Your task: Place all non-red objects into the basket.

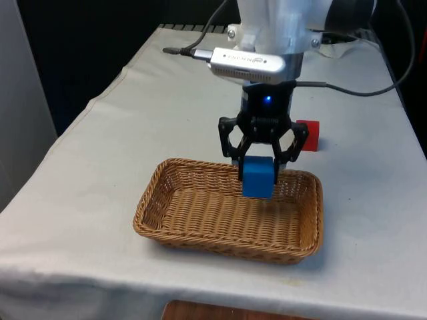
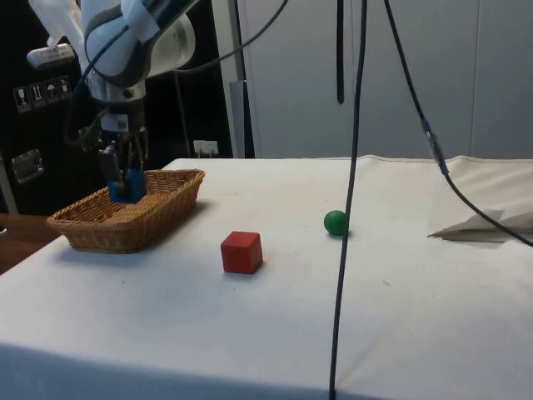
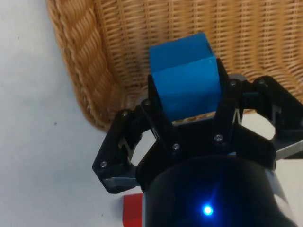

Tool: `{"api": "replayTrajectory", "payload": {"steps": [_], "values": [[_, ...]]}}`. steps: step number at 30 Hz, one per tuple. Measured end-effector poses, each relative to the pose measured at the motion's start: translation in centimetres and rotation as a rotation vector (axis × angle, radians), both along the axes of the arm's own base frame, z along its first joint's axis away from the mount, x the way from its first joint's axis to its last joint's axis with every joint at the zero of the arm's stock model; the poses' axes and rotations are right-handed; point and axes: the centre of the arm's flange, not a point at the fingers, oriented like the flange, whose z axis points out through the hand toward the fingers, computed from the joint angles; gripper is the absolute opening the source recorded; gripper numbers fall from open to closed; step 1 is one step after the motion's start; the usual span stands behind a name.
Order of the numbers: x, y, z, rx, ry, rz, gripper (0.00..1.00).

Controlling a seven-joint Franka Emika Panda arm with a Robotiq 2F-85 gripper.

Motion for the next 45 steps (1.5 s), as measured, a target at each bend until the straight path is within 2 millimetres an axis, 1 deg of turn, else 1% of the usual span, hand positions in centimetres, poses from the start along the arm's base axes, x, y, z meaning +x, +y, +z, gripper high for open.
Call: {"api": "replayTrajectory", "payload": {"steps": [3, 8, 10, 15, 16, 18, 19, 22, 23, 25, 26, 27, 35, 38, 41, 42, 45], "values": [[0.4, -0.4, -0.9, -0.002, 0.000, -0.003, 0.02], [0.4, -0.6, -1.7, -0.007, 0.003, -0.003, 0.02], [0.4, -0.7, -2.4, -0.011, 0.005, -0.003, 0.02], [0.5, -0.8, -2.9, -0.013, 0.003, -0.005, 0.02], [0.5, -0.8, -2.9, -0.013, 0.003, -0.005, 0.07], [0.5, -0.8, -2.9, -0.013, 0.004, -0.005, 0.24], [0.5, -0.8, -2.9, -0.013, 0.004, -0.005, 0.24], [0.5, -0.8, -2.9, -0.013, 0.005, -0.006, 0.52], [0.5, -0.8, -2.9, -0.013, 0.005, -0.006, 0.71], [0.5, -0.8, -2.9, -0.013, 0.005, -0.006, 0.91], [0.5, -0.8, -2.9, -0.013, 0.005, -0.006, 0.97], [0.5, -0.8, -2.9, -0.013, 0.005, -0.006, 1.00], [0.5, -0.8, -3.0, -0.013, 0.006, -0.006, 1.00], [0.6, -0.8, -2.4, -0.012, -0.003, -0.011, 1.00], [0.6, -0.9, -1.1, -0.006, -0.004, -0.021, 1.00], [0.5, -0.9, -0.2, 0.000, -0.001, -0.026, 1.00], [0.4, -0.9, 0.8, 0.008, 0.001, -0.036, 1.00]]}}
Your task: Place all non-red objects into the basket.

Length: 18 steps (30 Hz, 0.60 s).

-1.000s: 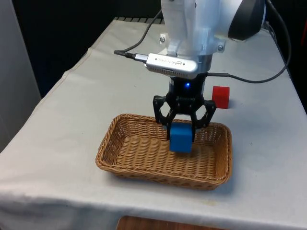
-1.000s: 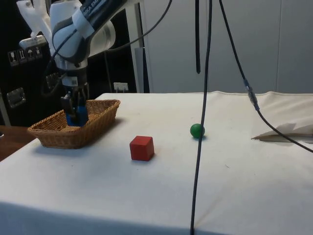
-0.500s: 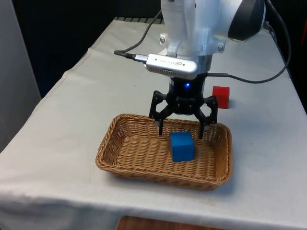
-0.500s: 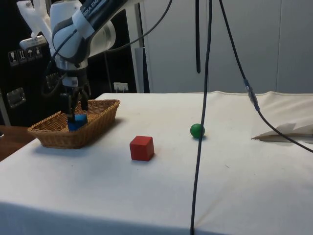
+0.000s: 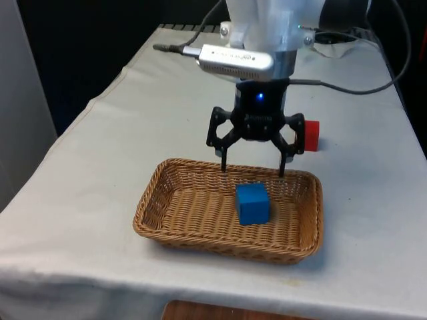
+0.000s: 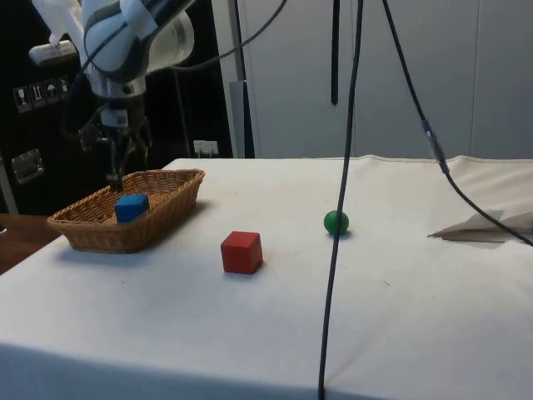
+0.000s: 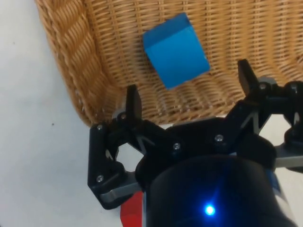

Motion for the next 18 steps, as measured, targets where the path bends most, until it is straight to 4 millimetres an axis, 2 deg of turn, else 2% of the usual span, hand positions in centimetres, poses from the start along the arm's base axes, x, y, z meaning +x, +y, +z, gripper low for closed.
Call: {"api": "replayTrajectory", "payload": {"steps": [18], "values": [[-1.7, -0.3, 5.8, 0.040, -0.005, -0.036, 1.00]]}}
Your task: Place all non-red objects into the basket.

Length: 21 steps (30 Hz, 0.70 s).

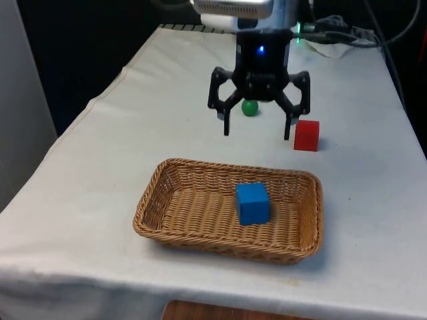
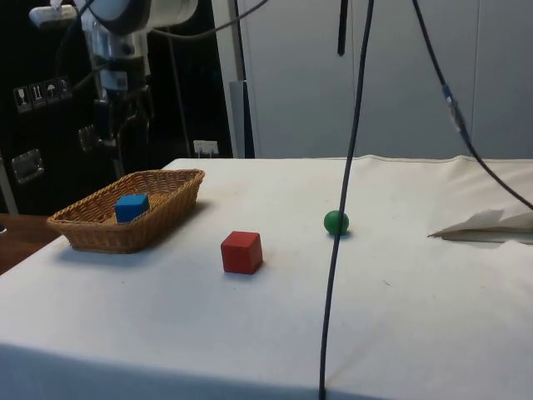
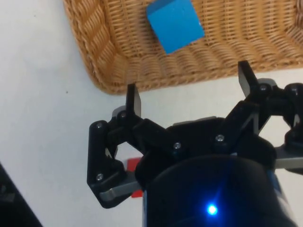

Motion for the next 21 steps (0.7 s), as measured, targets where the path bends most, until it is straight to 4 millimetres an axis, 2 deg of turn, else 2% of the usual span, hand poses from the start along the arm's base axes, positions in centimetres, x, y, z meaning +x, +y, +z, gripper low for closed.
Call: {"api": "replayTrajectory", "payload": {"steps": [8, 21], "values": [[-2.1, -0.2, 3.6, 0.017, -0.008, 0.001, 1.00], [-5.2, -0.8, 5.7, 0.022, 0.008, 0.007, 1.00]]}}
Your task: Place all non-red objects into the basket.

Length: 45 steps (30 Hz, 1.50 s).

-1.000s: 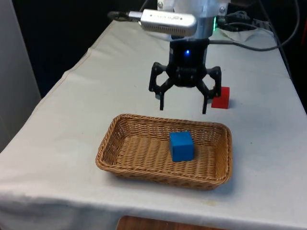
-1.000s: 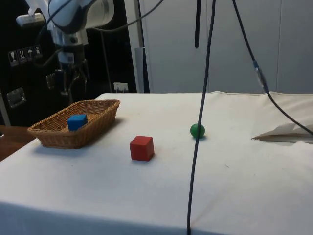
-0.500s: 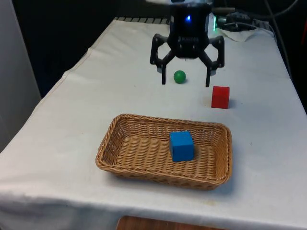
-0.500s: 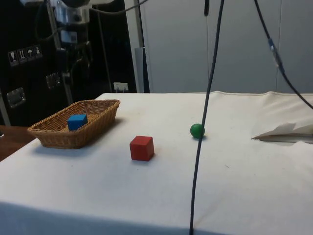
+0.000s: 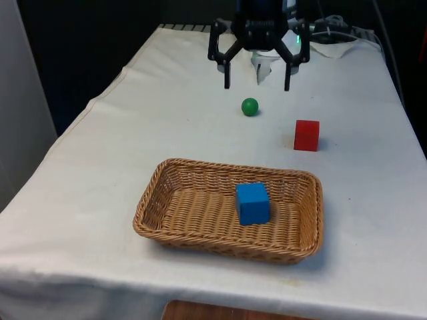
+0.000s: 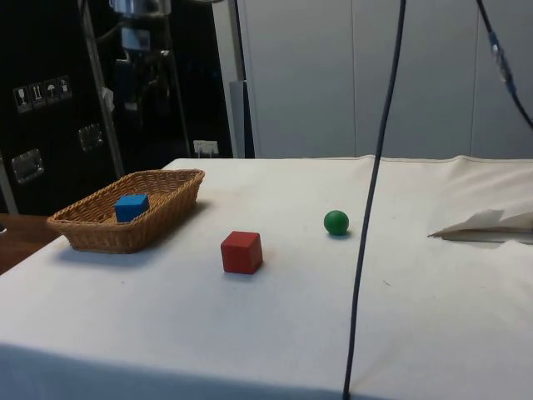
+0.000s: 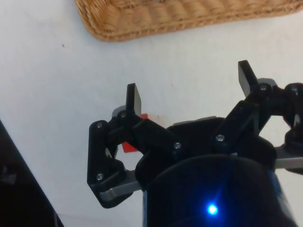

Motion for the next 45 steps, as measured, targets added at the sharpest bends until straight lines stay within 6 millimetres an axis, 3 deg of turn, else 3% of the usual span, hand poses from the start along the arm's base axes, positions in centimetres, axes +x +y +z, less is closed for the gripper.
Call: {"api": "replayTrajectory", "payload": {"steps": [26, 45], "values": [[-6.0, -1.4, -0.3, -0.025, 0.065, 0.025, 1.00], [-11.7, -2.8, -4.7, -0.037, 0.106, 0.032, 1.00]]}}
